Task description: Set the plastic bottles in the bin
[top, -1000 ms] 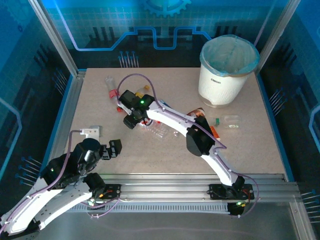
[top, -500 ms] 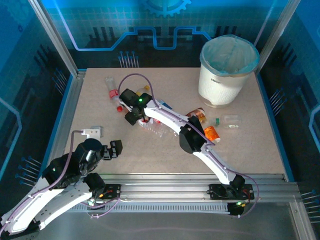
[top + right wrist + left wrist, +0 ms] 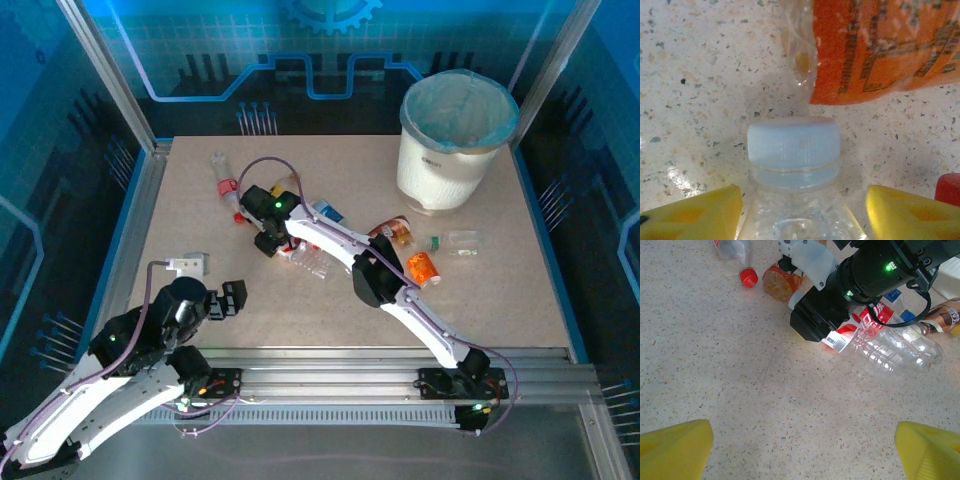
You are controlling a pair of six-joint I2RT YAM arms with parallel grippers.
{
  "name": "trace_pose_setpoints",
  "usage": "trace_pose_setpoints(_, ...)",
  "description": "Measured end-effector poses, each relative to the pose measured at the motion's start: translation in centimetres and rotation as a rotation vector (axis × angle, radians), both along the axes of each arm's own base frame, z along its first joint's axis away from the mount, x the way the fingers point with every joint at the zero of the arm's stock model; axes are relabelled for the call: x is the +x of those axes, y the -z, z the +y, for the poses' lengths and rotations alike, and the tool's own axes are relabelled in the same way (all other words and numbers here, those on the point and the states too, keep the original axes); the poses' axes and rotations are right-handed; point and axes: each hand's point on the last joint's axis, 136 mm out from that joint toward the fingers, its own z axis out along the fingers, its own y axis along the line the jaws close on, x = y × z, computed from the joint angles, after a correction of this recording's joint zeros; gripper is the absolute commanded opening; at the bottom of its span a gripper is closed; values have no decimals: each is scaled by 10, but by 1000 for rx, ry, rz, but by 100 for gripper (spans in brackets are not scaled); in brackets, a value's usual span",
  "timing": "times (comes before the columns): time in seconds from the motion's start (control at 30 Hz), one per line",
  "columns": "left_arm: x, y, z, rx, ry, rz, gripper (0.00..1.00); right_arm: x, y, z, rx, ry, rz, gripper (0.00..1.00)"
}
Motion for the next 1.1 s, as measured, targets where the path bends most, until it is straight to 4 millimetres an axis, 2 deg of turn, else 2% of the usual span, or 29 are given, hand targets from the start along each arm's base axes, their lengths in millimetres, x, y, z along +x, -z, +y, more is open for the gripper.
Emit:
trace_pose_setpoints(0.13,0,0,0,0,0,0,95,-1,-1,1,2,-9,5,51)
trace_pose_setpoints(0.27,0,0,0,0,0,0,95,-6,-8,-1,2,-15,14,49)
trace_pose_setpoints(0.33,0,0,0,2,-2,-1,95,-8,-18,-1,15,-18,13,49)
trace_pose_setpoints(0.43,1,-6,1,2,-6,-13,95,-10,-49,1,55,-26,-11,50)
trace_pose_setpoints(0.53,4,-20,3,-6,-17,-40,95,-12,-99,2,124,-37,-62,50)
trace_pose_setpoints(0.63,9,-41,1,-7,-25,-70,94,-15,-162,-3,211,-49,-133,50)
trace_pose_setpoints(0.73,20,-65,-5,4,-19,-105,94,-18,-235,-18,313,-50,-221,49)
trace_pose_setpoints(0.8,31,-85,-16,10,-5,-134,94,-16,-284,-35,383,-39,-297,49)
trace_pose_setpoints(0.9,52,-114,-36,21,26,-181,95,-10,-347,-68,470,-10,-415,48)
trace_pose_setpoints(1.0,73,-139,-59,32,64,-223,95,-4,-396,-103,531,28,-526,47)
trace_pose_setpoints(1.1,95,-159,-87,36,119,-260,95,3,-431,-134,569,65,-623,46)
